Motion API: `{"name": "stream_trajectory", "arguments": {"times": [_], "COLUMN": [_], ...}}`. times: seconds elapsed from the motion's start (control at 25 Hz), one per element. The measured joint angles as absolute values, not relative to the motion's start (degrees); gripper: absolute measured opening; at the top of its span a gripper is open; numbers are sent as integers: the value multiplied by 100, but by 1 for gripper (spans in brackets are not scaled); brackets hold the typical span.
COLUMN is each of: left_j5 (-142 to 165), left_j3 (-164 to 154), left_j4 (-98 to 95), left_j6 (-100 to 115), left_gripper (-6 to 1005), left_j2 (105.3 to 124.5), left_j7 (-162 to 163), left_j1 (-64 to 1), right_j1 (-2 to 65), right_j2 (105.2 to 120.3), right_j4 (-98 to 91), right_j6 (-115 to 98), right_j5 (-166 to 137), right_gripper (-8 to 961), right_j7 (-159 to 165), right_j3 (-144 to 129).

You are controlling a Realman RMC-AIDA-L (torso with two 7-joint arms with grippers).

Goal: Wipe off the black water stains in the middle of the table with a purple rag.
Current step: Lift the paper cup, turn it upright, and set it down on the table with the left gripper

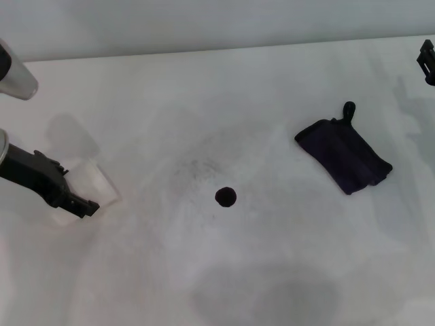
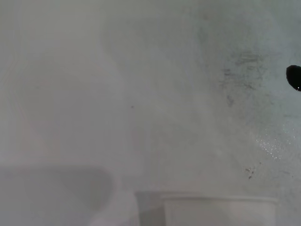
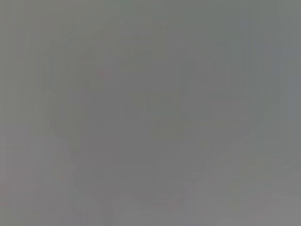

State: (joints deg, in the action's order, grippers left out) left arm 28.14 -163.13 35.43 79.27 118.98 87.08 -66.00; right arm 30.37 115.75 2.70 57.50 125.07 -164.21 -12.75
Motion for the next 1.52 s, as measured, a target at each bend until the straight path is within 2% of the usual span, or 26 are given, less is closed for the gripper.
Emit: {"name": "stream_trajectory", "arguments": {"times": [0.72, 1.08, 1.28, 1.52], "left_j5": [2706, 1299, -151, -2595], "left_j3": [-16305, -16303, -16305, -16298], "left_j4": [3410, 3570, 3555, 2603], "left_j6": [7773, 7687, 7474, 7448], "left_gripper": [776, 760, 762, 764], "left_j2": [11899, 11887, 11896, 11894], "left_j7": [8719, 8629, 8219, 6810], "left_j1": [-6637, -6585, -6187, -5090], "right_j1": [3008, 3012, 3006, 3001], "right_j2": [11563, 11549, 11547, 11541], "right_j4": [226, 198, 135, 79], "right_j6": [5721, 5727, 5743, 5755], "right_j5": [12507, 12507, 12506, 12507], "right_gripper": [727, 726, 726, 726], "right_j7": [-16382, -16383, -16383, -16383], "right_j3": [-1280, -1277, -1294, -1317]}}
